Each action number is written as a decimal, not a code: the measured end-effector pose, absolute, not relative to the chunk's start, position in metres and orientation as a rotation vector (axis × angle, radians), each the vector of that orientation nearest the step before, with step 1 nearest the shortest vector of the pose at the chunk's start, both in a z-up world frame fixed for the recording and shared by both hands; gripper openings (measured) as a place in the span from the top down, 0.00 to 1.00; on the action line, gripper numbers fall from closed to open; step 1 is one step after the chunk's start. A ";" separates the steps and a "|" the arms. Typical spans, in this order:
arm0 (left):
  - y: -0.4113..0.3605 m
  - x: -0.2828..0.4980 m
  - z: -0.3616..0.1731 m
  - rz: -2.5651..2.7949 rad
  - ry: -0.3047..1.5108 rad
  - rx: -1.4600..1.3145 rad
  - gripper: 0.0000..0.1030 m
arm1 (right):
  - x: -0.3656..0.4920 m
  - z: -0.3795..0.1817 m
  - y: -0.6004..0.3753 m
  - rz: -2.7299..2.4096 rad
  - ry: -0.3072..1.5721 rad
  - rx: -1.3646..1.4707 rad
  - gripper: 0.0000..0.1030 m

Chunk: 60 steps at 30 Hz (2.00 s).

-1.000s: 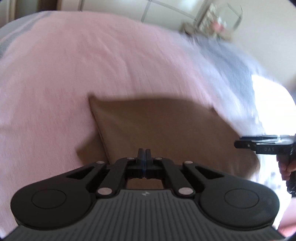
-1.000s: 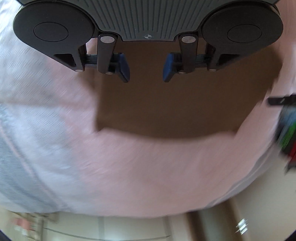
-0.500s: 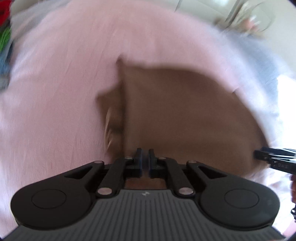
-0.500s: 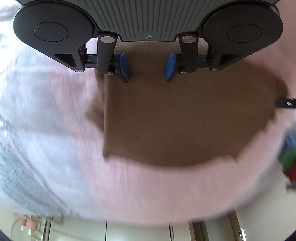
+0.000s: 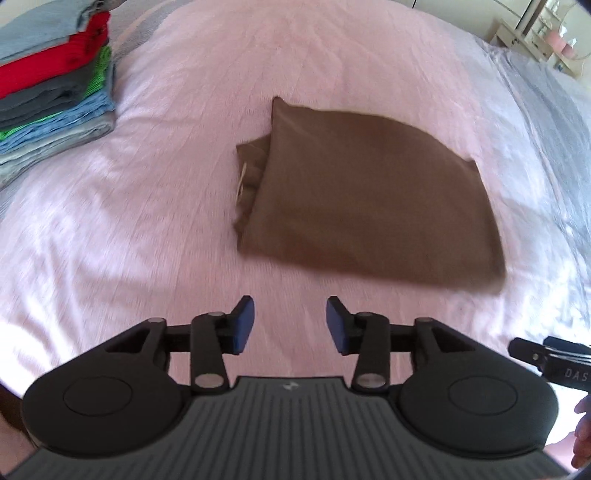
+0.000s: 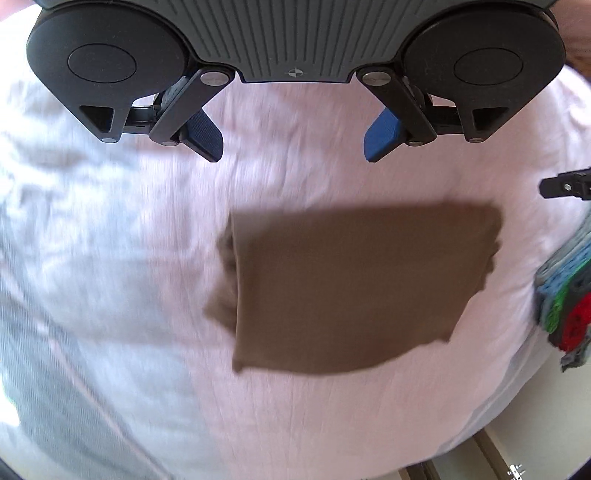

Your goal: Fold clothes

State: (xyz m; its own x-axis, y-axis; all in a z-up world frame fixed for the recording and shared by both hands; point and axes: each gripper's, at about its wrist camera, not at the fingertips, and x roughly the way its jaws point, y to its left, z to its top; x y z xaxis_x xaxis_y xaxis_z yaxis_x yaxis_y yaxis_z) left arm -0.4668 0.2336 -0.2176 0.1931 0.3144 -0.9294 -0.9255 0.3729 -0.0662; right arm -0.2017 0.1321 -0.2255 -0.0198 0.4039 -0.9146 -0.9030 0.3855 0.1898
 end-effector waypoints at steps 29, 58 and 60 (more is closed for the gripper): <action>0.196 -0.474 -0.107 0.924 0.966 -0.518 0.47 | -0.249 -0.130 0.112 1.048 1.166 -0.516 0.16; 0.234 -0.550 -0.131 0.754 1.108 -0.500 0.45 | -0.358 -0.137 0.121 0.935 1.199 -0.554 0.16; 0.234 -0.549 -0.132 0.754 1.110 -0.504 0.45 | -0.357 -0.136 0.123 0.940 1.195 -0.564 0.16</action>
State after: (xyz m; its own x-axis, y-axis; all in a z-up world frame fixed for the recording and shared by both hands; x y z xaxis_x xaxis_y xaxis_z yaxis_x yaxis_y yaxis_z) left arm -0.5494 0.2344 -0.1319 0.2436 0.2858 -0.9268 -0.7561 0.6544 0.0030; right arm -0.3574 0.1230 -0.1364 0.0766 0.3097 -0.9478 -0.8484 0.5195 0.1012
